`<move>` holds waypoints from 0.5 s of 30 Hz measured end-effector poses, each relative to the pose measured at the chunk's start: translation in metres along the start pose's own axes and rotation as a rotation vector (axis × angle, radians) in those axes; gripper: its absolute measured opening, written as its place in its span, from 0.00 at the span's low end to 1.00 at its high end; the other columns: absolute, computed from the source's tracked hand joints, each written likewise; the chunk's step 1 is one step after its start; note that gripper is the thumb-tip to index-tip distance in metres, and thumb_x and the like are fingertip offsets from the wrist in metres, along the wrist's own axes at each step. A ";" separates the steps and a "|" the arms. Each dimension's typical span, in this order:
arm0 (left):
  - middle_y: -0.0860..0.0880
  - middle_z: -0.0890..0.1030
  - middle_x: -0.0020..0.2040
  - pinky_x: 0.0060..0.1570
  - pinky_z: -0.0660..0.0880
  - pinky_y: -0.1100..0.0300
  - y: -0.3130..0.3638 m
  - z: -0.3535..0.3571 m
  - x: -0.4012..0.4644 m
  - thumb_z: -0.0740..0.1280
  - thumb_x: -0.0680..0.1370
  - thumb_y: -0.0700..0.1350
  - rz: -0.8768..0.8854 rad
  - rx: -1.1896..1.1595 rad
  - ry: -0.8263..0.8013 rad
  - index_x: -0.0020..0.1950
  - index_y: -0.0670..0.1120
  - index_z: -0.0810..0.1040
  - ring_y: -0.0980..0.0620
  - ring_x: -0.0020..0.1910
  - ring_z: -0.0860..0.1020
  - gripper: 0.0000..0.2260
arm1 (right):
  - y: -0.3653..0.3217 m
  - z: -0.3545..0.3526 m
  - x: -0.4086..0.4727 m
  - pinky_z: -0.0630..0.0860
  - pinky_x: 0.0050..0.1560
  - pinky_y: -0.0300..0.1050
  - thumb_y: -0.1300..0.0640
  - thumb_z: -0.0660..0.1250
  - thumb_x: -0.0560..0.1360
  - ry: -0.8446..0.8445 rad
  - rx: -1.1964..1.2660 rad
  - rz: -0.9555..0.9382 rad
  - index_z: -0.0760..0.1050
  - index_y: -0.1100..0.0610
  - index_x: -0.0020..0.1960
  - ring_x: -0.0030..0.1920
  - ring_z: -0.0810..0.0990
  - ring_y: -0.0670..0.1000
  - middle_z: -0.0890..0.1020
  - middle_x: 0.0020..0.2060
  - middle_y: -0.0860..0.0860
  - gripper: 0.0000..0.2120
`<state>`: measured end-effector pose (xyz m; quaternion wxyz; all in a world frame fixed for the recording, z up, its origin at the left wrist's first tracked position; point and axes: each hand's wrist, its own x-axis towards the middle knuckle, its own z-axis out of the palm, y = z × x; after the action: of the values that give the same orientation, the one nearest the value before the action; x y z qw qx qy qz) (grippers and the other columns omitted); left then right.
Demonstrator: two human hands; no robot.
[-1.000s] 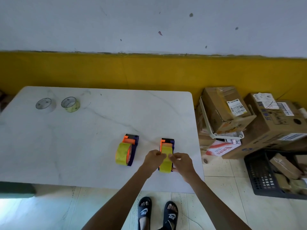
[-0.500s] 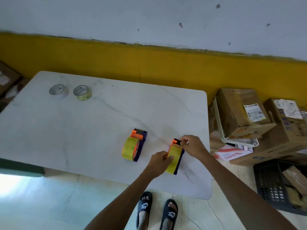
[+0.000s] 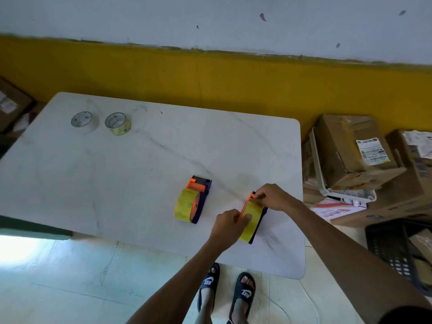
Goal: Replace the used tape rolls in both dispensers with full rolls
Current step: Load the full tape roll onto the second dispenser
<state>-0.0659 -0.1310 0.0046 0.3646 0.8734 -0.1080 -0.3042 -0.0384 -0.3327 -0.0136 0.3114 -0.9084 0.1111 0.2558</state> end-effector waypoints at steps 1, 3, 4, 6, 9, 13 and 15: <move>0.50 0.65 0.29 0.31 0.60 0.57 0.002 -0.001 0.000 0.62 0.79 0.57 -0.004 0.008 -0.005 0.34 0.45 0.64 0.52 0.30 0.63 0.20 | 0.004 0.001 0.000 0.64 0.33 0.43 0.51 0.70 0.73 0.019 0.024 -0.021 0.75 0.65 0.34 0.30 0.69 0.50 0.72 0.28 0.54 0.18; 0.50 0.65 0.29 0.32 0.61 0.56 0.005 -0.001 0.002 0.61 0.78 0.57 -0.027 0.003 -0.019 0.34 0.45 0.64 0.51 0.30 0.63 0.20 | 0.007 0.003 -0.001 0.64 0.33 0.44 0.48 0.70 0.73 0.050 0.038 -0.055 0.74 0.62 0.31 0.29 0.68 0.50 0.71 0.28 0.55 0.21; 0.50 0.66 0.30 0.33 0.61 0.56 0.005 -0.001 0.003 0.61 0.78 0.58 -0.039 -0.011 -0.026 0.34 0.45 0.64 0.51 0.30 0.64 0.20 | 0.008 0.006 0.000 0.64 0.34 0.44 0.48 0.70 0.73 0.063 0.017 -0.059 0.74 0.62 0.30 0.29 0.68 0.50 0.70 0.28 0.55 0.21; 0.50 0.66 0.29 0.34 0.62 0.56 0.010 -0.001 0.004 0.59 0.79 0.59 -0.050 -0.053 -0.015 0.32 0.46 0.63 0.51 0.31 0.65 0.22 | 0.009 0.012 0.004 0.64 0.34 0.45 0.50 0.69 0.73 0.084 -0.043 -0.027 0.76 0.66 0.33 0.31 0.69 0.51 0.70 0.29 0.55 0.20; 0.51 0.64 0.28 0.35 0.62 0.55 0.012 -0.001 0.005 0.56 0.81 0.58 -0.032 -0.101 0.007 0.30 0.47 0.59 0.51 0.31 0.64 0.24 | 0.009 0.017 0.011 0.60 0.29 0.42 0.53 0.68 0.73 0.107 -0.145 0.047 0.69 0.63 0.27 0.28 0.67 0.50 0.68 0.26 0.52 0.21; 0.49 0.70 0.30 0.33 0.66 0.56 0.008 0.002 0.003 0.54 0.82 0.54 0.022 -0.057 0.082 0.36 0.50 0.68 0.48 0.30 0.70 0.17 | 0.001 0.016 0.014 0.59 0.27 0.41 0.51 0.67 0.74 0.112 -0.211 0.038 0.61 0.55 0.24 0.25 0.65 0.48 0.67 0.24 0.50 0.25; 0.48 0.73 0.33 0.34 0.69 0.55 0.009 0.001 0.003 0.54 0.82 0.54 0.056 0.061 0.091 0.42 0.48 0.69 0.44 0.34 0.75 0.14 | 0.000 0.012 0.015 0.59 0.27 0.41 0.53 0.66 0.74 0.071 -0.269 0.048 0.64 0.57 0.27 0.28 0.68 0.50 0.69 0.26 0.52 0.21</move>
<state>-0.0639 -0.1389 0.0087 0.3506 0.8937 -0.1249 -0.2506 -0.0304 -0.3257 -0.0293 0.1767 -0.9475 0.1083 0.2436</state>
